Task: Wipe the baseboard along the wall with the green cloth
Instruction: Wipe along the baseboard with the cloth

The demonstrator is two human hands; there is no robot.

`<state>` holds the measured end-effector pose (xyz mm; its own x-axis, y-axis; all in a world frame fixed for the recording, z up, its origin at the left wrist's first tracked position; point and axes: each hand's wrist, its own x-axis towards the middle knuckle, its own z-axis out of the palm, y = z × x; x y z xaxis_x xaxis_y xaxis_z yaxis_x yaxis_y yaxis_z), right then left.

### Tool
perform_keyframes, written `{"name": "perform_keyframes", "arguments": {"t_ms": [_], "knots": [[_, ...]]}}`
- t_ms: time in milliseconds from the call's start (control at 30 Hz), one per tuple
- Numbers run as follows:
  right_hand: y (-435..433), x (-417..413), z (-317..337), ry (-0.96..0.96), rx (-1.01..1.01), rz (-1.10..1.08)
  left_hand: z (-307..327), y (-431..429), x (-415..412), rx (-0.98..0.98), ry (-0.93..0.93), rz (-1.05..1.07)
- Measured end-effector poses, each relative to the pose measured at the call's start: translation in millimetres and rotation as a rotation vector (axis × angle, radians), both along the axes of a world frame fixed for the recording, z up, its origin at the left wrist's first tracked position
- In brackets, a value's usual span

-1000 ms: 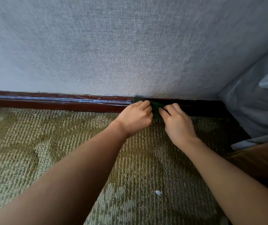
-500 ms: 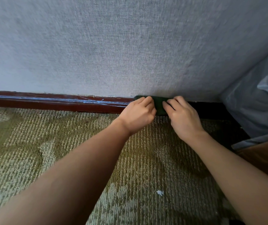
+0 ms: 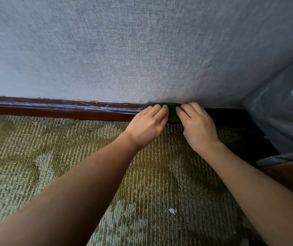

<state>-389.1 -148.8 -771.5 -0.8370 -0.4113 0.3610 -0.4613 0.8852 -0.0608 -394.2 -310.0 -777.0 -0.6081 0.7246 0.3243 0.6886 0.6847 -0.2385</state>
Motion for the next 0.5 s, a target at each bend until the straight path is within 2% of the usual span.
{"name": "perform_keyframes", "arguments": {"t_ms": [500], "knots": [[-7.7,-0.7,-3.7,0.036,0.007,-0.031,-8.8,3.0,-4.9,0.014,0.081,-0.049]]}}
